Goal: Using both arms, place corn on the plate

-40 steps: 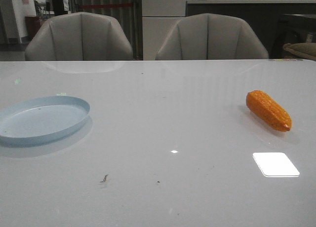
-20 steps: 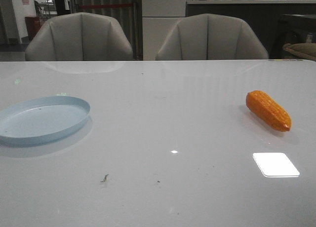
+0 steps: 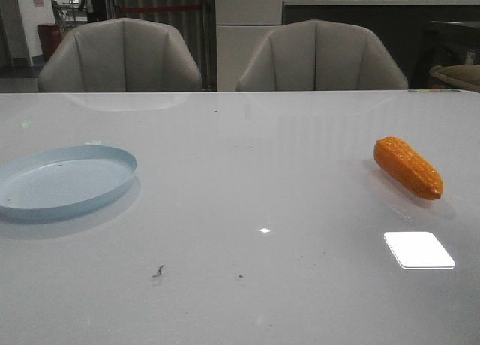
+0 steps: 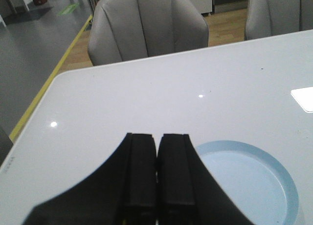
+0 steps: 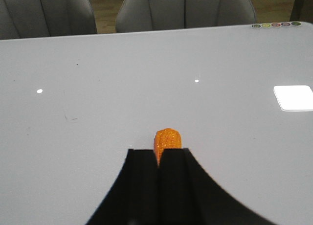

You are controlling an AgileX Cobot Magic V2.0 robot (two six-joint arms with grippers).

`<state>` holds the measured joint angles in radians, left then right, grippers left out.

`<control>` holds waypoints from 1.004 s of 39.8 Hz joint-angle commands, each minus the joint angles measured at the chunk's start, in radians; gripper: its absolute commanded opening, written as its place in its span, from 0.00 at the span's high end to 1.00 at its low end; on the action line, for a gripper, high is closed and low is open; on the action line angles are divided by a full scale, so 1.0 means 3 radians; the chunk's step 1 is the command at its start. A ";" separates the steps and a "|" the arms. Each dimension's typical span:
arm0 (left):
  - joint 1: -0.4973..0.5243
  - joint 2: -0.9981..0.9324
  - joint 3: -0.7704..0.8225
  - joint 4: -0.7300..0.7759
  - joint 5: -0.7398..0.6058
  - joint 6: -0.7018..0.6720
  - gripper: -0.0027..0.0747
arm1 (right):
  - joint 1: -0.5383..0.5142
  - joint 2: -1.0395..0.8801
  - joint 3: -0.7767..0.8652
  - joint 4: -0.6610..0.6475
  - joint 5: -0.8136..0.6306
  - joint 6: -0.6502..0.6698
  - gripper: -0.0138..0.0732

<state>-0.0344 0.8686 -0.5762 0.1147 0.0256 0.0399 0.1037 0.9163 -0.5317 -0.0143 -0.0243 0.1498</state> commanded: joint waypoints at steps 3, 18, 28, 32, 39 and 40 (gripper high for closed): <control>-0.0022 0.0164 -0.0133 -0.0165 -0.0158 -0.0009 0.78 | 0.0006 0.0053 -0.0126 -0.0033 -0.0327 -0.0002 0.76; -0.0022 0.1196 -0.0500 -0.0554 0.0134 -0.0009 0.49 | 0.0006 0.0053 -0.0126 -0.0033 -0.0255 -0.0002 0.31; 0.0094 0.2333 -0.1570 -0.0598 0.0848 -0.0009 0.50 | 0.0006 0.0053 -0.0126 -0.0033 -0.0253 -0.0002 0.31; 0.0116 0.2735 -0.1949 -0.0598 0.0913 -0.0009 0.50 | 0.0006 0.0053 -0.0126 -0.0033 -0.0253 -0.0002 0.31; 0.0116 0.3238 -0.2342 -0.0626 0.1149 -0.0009 0.50 | 0.0006 0.0053 -0.0126 -0.0033 -0.0253 -0.0002 0.31; 0.0116 0.3280 -0.2358 -0.0626 0.1153 -0.0009 0.50 | 0.0006 0.0053 -0.0126 -0.0033 -0.0253 -0.0002 0.31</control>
<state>0.0000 1.8665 -1.2341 -0.0618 0.3906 0.0399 0.1037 0.9396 -0.5322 -0.0143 -0.0253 0.1498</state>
